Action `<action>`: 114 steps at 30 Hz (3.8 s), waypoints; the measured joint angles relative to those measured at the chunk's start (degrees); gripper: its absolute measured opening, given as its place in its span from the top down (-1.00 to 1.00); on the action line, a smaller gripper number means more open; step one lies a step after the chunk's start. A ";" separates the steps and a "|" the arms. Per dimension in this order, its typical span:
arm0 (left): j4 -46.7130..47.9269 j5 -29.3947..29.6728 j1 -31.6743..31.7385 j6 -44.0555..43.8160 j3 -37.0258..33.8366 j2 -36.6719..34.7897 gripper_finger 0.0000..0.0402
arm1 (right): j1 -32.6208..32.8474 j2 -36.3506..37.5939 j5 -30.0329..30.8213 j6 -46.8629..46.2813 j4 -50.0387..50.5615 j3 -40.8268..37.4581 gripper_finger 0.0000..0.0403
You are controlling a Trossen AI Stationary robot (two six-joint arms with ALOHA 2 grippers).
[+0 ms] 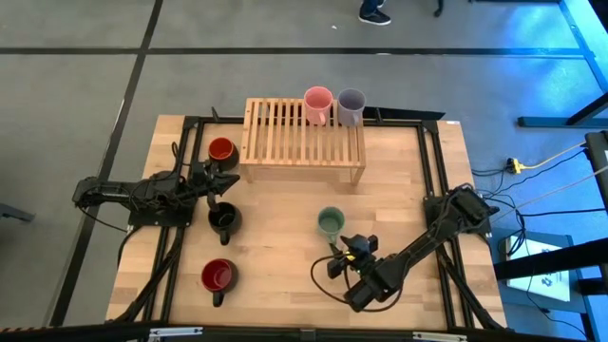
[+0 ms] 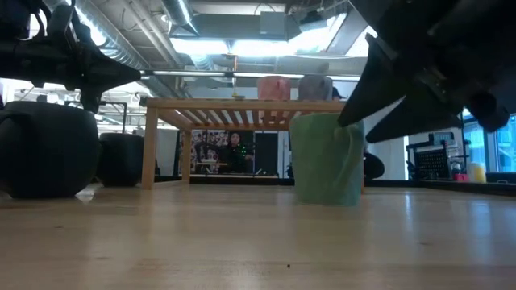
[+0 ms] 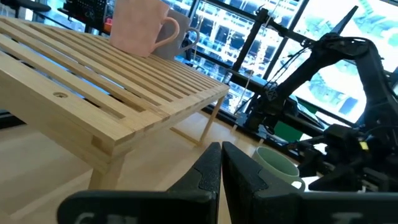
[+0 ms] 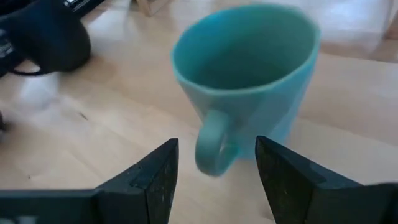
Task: Place coffee mugs
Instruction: Put the green mug on the shelf
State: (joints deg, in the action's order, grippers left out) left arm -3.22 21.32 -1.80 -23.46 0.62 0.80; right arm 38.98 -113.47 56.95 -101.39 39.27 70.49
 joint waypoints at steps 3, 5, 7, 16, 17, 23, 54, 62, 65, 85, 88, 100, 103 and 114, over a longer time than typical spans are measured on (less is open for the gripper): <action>0.00 0.07 0.00 -0.02 0.00 0.00 0.97 | -0.44 0.00 0.64 1.67 -2.06 -0.62 0.01; 0.00 0.13 0.00 0.00 0.00 0.00 0.97 | -0.96 -0.05 0.71 2.88 -1.68 -0.99 0.01; 0.00 0.13 0.00 -0.01 0.00 0.00 0.97 | -1.73 -0.62 1.28 4.02 -1.94 -0.95 0.01; 0.00 0.17 0.00 -0.17 0.00 0.00 0.97 | -3.54 -3.87 1.05 4.20 -5.76 -0.97 0.25; 0.00 0.17 0.00 -0.17 0.00 0.00 0.97 | -3.58 -3.87 1.17 4.20 -5.58 -0.97 0.32; 0.00 0.20 0.00 -0.15 0.00 0.00 0.97 | -4.26 -3.87 1.43 4.96 -4.69 -0.95 0.86; 0.00 0.49 0.02 0.02 0.00 0.00 0.97 | -22.34 -3.93 -3.72 45.27 5.11 42.31 0.90; 0.00 0.42 0.02 0.02 0.00 0.00 0.97 | -32.49 -3.91 -0.76 54.44 5.34 49.06 0.90; 0.00 0.42 0.02 0.02 0.00 0.00 0.97 | -36.27 -3.89 -1.10 55.61 4.77 49.17 0.90; -0.05 0.42 0.01 0.03 0.00 0.00 0.97 | -46.39 -12.42 -7.09 57.20 -5.57 49.14 0.90; -0.04 0.41 0.02 0.04 0.00 0.00 0.97 | -47.14 -12.95 -6.78 56.28 -5.32 49.06 0.90; -0.04 0.44 0.02 0.04 0.00 0.00 0.97 | -49.26 -13.07 -8.93 56.15 -5.36 49.06 0.82; -0.04 0.44 0.02 0.04 0.00 0.00 0.97 | -49.55 -13.07 -10.33 55.75 -5.45 49.06 0.80; -0.04 0.44 0.02 0.04 0.00 0.00 0.97 | -49.51 -13.07 -11.23 56.20 -5.55 49.08 0.55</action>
State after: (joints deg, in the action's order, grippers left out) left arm -3.27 21.76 -1.78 -23.42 0.62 0.80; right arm -10.52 -126.54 45.72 -45.19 33.72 119.57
